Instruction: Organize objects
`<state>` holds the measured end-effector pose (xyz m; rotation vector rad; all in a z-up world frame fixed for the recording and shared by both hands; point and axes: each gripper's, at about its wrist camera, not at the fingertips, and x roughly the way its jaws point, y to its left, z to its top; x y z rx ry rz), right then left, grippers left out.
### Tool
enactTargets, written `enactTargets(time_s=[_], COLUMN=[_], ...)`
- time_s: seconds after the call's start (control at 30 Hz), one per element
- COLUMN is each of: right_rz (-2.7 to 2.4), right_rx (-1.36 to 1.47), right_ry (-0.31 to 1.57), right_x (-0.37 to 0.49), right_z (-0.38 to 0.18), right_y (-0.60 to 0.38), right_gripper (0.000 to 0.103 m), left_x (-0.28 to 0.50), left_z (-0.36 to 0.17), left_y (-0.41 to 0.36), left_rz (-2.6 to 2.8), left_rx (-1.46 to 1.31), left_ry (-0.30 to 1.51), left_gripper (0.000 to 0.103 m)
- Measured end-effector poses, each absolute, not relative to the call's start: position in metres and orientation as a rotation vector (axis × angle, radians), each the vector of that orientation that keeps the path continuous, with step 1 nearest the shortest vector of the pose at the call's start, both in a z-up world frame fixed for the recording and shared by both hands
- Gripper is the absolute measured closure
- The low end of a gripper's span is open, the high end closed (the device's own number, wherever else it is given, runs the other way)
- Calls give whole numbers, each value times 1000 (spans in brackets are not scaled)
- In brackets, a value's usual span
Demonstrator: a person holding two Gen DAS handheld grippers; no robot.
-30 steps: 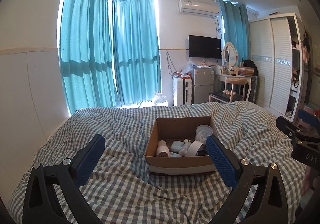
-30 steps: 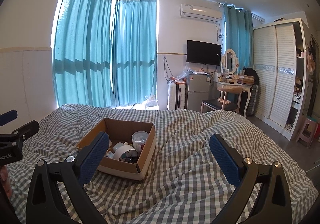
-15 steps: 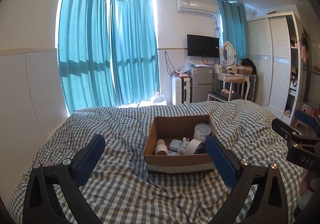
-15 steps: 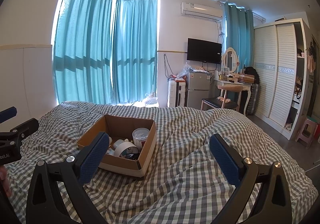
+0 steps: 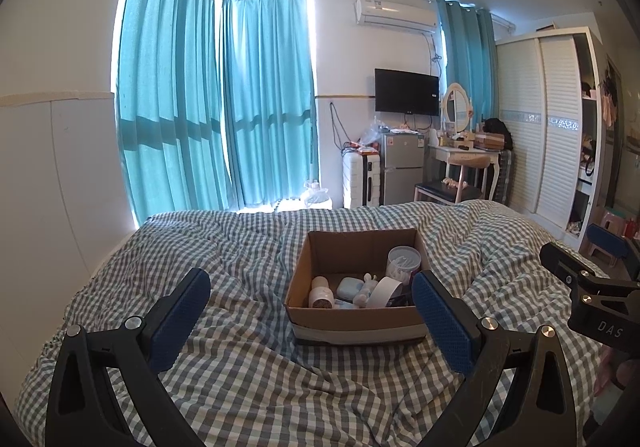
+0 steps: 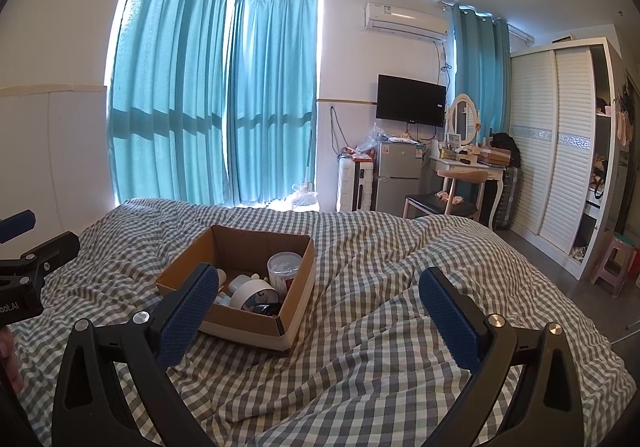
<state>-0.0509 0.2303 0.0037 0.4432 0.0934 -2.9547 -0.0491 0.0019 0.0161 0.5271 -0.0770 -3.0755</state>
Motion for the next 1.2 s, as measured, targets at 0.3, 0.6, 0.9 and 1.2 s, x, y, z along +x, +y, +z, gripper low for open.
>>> enactTargets(time_s=[0.3, 0.6, 0.9, 1.2], right_rz=[-2956, -2956, -2954, -2953], right_rx=[449, 455, 459, 462], right_ry=[107, 102, 105, 108], right_x=[-51, -51, -50, -50], right_z=[1, 1, 1, -1], right_y=[229, 230, 229, 230], right_gripper=[2, 2, 2, 2], left_x=[-48, -50, -51, -51], left_z=[15, 12, 11, 9], left_y=[3, 3, 6, 6], left_rz=[-3077, -3071, -3069, -3058], left_rx=[529, 545, 558, 563], left_ry=[-82, -75, -80, -77], left_gripper=[0, 0, 0, 0])
